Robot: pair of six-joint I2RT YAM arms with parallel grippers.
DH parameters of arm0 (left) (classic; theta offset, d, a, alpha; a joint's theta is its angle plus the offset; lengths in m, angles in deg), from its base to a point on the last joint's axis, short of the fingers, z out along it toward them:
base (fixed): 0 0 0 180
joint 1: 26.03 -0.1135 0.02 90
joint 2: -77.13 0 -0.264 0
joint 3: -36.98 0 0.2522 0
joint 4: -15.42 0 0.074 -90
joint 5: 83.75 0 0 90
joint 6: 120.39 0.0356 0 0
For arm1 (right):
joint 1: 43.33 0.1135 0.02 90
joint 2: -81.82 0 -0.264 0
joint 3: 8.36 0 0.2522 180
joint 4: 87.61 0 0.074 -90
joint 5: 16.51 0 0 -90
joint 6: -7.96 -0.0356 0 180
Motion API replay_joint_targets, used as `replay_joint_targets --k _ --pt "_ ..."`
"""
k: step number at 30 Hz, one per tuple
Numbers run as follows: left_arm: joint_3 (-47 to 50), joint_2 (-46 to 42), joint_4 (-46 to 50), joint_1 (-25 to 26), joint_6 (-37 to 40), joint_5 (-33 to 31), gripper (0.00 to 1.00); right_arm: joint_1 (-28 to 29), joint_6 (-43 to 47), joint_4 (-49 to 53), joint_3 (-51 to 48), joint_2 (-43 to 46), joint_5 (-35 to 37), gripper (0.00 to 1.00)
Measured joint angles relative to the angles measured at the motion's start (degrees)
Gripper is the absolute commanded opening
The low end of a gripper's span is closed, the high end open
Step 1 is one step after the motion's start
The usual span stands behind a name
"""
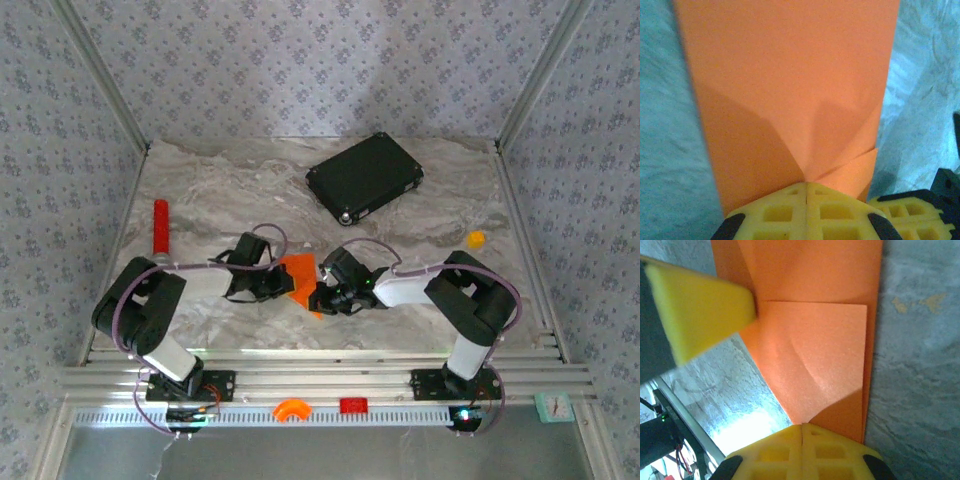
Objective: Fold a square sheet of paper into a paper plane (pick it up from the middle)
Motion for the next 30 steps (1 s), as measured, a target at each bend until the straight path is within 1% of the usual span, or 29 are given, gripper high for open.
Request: replay_joint_targets --k 6,8,16,20,23,25,27,29,30 --pt "-1.25 1.20 0.92 -4.66 3.15 1.29 0.00 -0.11 -0.26 -1.25 -0.63 -0.02 -0.26 0.00" --pt "-1.27 1.95 0.87 -6.43 3.74 2.91 0.00 -0.11 -0.44 -1.77 -0.90 -0.02 -0.26 0.00" --pt "-1.27 2.03 1.68 -11.02 4.83 4.48 0.00 -0.37 -0.42 -2.60 -1.33 0.00 -0.68 0.00" --pt "-1.22 0.68 2.08 -11.69 4.66 4.26 0.00 -0.66 -0.37 -1.73 -1.31 0.42 -0.74 0.00" --pt "-1.05 -1.97 1.95 -11.72 3.82 4.31 0.00 -0.92 0.28 1.22 -0.83 1.31 -0.59 0.01" --pt "-0.83 -4.00 1.86 -11.61 3.21 4.46 0.00 -1.01 1.09 4.39 -0.07 2.29 0.42 0.03" --pt "-0.50 -6.40 1.79 -11.23 2.56 4.44 0.00 -1.01 2.08 7.52 0.59 4.09 2.12 0.09" --pt "-0.11 -8.87 1.84 -10.60 2.16 4.37 0.00 -1.14 3.15 9.92 1.07 7.17 4.52 0.19" --pt "0.11 -9.88 1.84 -10.25 2.05 4.22 0.01 -1.29 3.63 10.78 1.31 8.66 5.51 0.27"
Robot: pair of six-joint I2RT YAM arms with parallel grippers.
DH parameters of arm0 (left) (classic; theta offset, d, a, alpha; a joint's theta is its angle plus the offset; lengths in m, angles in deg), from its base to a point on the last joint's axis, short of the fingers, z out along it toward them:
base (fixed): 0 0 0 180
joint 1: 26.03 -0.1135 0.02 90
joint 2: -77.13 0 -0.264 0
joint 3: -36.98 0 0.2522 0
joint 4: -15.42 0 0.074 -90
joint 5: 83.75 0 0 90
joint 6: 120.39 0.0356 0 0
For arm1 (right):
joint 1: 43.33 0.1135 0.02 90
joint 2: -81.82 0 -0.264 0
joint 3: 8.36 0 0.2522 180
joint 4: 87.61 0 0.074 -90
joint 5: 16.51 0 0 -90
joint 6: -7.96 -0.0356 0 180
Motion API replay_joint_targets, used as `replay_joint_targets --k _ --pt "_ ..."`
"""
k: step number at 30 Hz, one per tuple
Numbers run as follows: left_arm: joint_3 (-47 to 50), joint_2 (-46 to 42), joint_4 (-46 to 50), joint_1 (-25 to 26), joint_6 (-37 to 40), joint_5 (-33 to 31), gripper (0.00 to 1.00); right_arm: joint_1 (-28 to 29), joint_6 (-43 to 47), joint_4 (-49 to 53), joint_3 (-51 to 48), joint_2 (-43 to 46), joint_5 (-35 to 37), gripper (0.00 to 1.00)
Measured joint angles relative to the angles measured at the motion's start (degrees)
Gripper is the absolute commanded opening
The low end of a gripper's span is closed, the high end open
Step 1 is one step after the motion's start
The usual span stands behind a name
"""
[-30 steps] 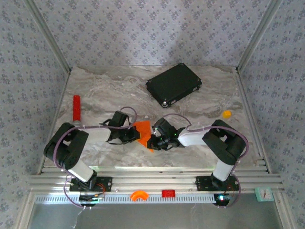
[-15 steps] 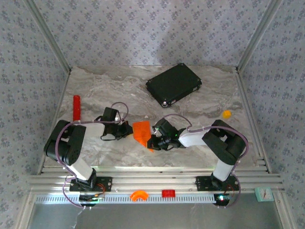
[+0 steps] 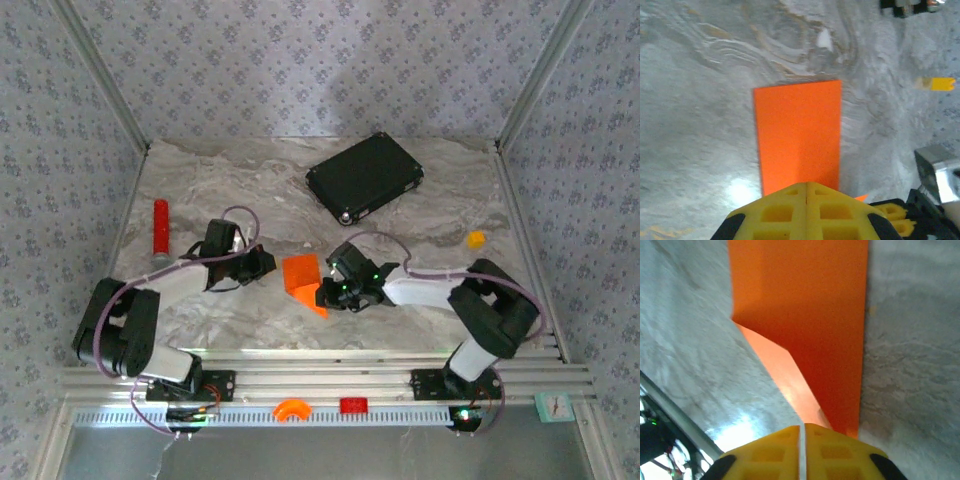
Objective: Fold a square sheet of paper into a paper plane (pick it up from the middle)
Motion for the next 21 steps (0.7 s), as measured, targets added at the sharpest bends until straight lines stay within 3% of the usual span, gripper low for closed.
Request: replay_joint_targets --k 1,5,12,16,21 --pt "0.31 -1.22 0.00 0.35 -0.17 -0.13 0.02 -0.31 0.50 0.57 0.28 1.38 0.87 0.34" --pt "0.94 -3.43 -0.02 0.81 -0.76 -0.13 0.03 -3.32 1.68 1.79 2.49 2.86 0.98 0.47" --pt "1.03 -2.54 -0.24 0.81 -1.88 1.25 0.16 -5.07 4.33 4.28 6.36 -2.32 -0.04 0.48" --pt "1.03 0.55 -0.42 0.63 -2.67 3.30 0.22 -5.07 5.27 4.35 7.78 -5.99 -1.88 0.40" --pt "1.03 3.04 -0.57 -0.24 -3.37 6.08 0.34 -5.07 6.36 4.31 8.50 -7.67 -3.69 0.12"
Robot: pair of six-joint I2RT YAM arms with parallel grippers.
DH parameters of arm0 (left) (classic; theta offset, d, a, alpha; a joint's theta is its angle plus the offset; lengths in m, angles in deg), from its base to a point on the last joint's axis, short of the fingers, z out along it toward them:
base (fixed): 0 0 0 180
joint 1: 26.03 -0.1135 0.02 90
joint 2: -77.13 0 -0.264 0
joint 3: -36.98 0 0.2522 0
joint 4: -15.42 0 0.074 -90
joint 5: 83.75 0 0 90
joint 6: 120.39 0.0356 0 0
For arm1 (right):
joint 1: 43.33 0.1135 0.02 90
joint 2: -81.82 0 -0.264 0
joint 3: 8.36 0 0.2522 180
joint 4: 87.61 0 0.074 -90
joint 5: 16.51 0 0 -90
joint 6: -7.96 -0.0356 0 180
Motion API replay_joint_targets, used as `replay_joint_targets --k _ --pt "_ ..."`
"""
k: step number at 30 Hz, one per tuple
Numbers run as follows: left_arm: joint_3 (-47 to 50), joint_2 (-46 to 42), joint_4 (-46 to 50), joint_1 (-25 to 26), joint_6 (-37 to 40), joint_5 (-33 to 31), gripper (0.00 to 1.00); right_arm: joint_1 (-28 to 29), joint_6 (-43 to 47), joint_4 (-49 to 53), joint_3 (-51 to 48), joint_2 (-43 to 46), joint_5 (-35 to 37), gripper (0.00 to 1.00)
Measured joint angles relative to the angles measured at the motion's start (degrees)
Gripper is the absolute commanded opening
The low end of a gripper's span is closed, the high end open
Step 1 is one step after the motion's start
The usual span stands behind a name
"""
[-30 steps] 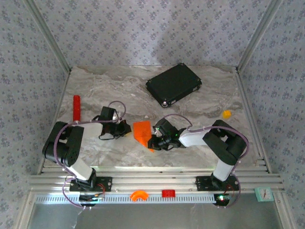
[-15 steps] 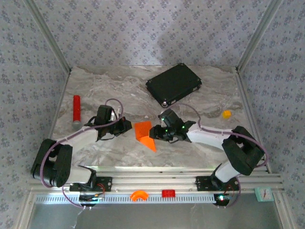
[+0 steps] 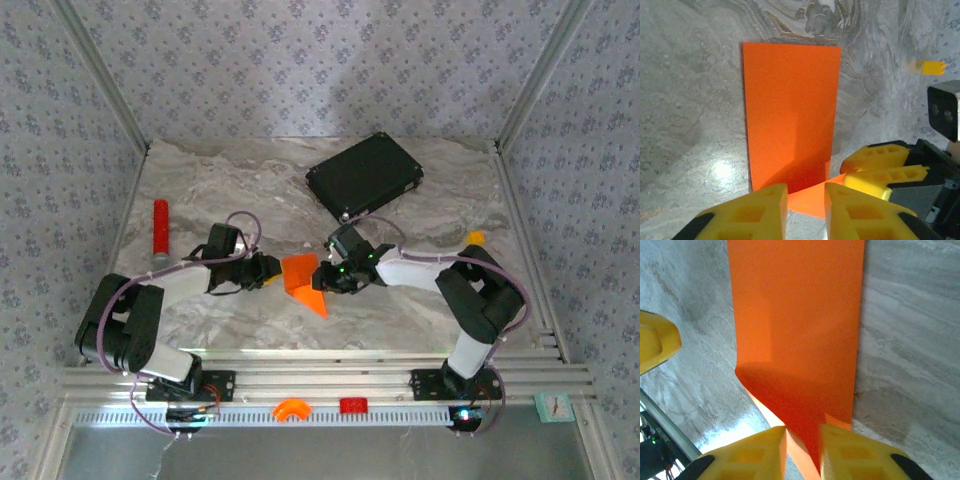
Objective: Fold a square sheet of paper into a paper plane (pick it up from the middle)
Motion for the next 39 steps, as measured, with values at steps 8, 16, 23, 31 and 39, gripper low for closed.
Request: replay_joint_targets --k 8,16,23,31,39 --pt "-0.68 3.37 -0.76 -1.11 -0.46 4.52 0.55 -1.62 0.63 -4.22 -3.54 1.11 -3.78 0.02" --pt "-3.65 5.68 -1.03 -1.09 -0.48 7.26 0.61 -5.51 -0.35 -12.50 -9.29 3.96 -9.31 0.02" --pt "-6.05 9.16 -1.38 0.02 -0.68 8.17 0.63 -7.04 -2.47 -20.00 -13.07 4.26 -12.48 0.02" --pt "-6.82 10.99 -1.44 1.60 -1.97 7.85 0.67 -9.14 -5.29 -26.91 -17.44 4.83 -14.12 0.01" --pt "-11.54 13.97 -3.39 4.26 -3.48 8.17 0.42 -9.40 -6.40 -30.27 -18.16 4.85 -14.80 0.01"
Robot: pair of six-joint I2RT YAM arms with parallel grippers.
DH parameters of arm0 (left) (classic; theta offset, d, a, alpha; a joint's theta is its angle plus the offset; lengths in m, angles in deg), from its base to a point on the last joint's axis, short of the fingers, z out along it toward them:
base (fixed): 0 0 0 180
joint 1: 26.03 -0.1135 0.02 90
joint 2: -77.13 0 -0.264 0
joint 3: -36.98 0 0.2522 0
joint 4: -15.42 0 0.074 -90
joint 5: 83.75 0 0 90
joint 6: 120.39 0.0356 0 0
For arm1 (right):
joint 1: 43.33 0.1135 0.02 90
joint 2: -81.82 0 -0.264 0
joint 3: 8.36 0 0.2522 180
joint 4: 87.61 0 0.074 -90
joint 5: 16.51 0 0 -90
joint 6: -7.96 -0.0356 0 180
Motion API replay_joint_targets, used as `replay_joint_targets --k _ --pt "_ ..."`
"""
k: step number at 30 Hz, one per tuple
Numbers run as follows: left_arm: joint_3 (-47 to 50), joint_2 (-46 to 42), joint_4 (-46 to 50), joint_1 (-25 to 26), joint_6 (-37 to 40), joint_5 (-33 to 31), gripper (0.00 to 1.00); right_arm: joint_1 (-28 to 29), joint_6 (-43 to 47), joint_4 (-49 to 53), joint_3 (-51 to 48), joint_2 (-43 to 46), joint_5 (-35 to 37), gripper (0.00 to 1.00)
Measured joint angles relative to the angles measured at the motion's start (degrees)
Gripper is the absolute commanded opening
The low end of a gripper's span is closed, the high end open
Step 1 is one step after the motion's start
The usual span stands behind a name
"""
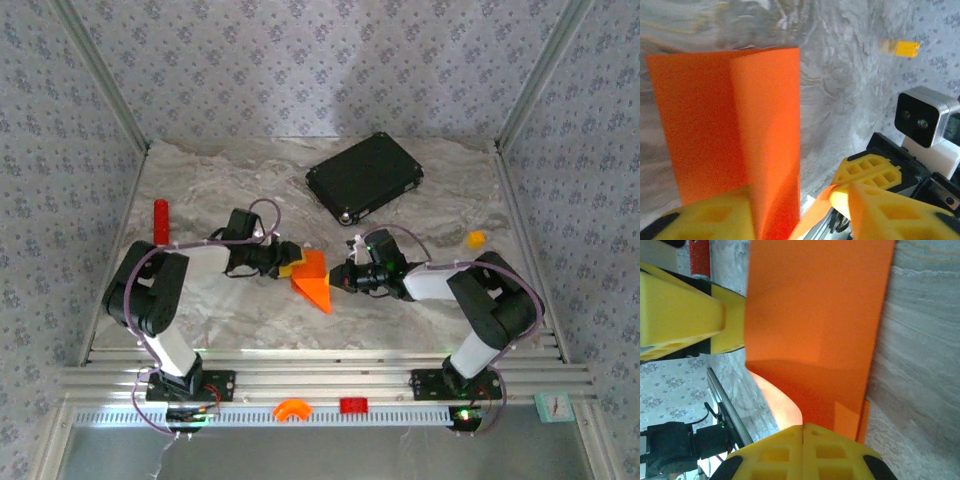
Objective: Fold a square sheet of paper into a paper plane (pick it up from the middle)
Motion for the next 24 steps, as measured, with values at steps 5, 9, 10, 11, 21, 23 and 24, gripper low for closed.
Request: replay_joint_targets --k 5,9,10,11,21,23,24 --pt "-0.83 3.30 -2.01 0.76 -0.90 0.59 0.36 -0.26 -0.61 -1.33 -1.11 0.00 -0.20 0.01" --pt "-0.79 4.83 -3.48 0.76 -1.92 0.59 0.35 -0.37 -0.81 -1.36 -1.62 0.15 -0.31 0.01" --pt "-0.79 5.05 -3.96 0.76 -2.12 0.61 0.35 -0.39 -0.81 -1.31 -1.75 0.33 -0.28 0.01" --pt "-0.79 5.16 -4.15 0.76 -2.36 0.61 0.34 -0.42 -0.81 -1.31 -1.81 0.46 -0.31 0.01" --pt "0.81 4.61 -6.58 0.76 -4.04 -1.46 0.00 -0.44 -0.31 3.17 -1.62 3.34 2.16 0.20" --pt "2.19 3.30 -6.97 0.76 -4.52 -3.21 0.00 0.02 1.07 7.50 -0.81 5.79 5.07 0.31" --pt "2.89 2.54 -7.17 0.76 -4.79 -4.15 0.00 0.39 2.10 10.27 0.02 7.23 7.41 0.33"
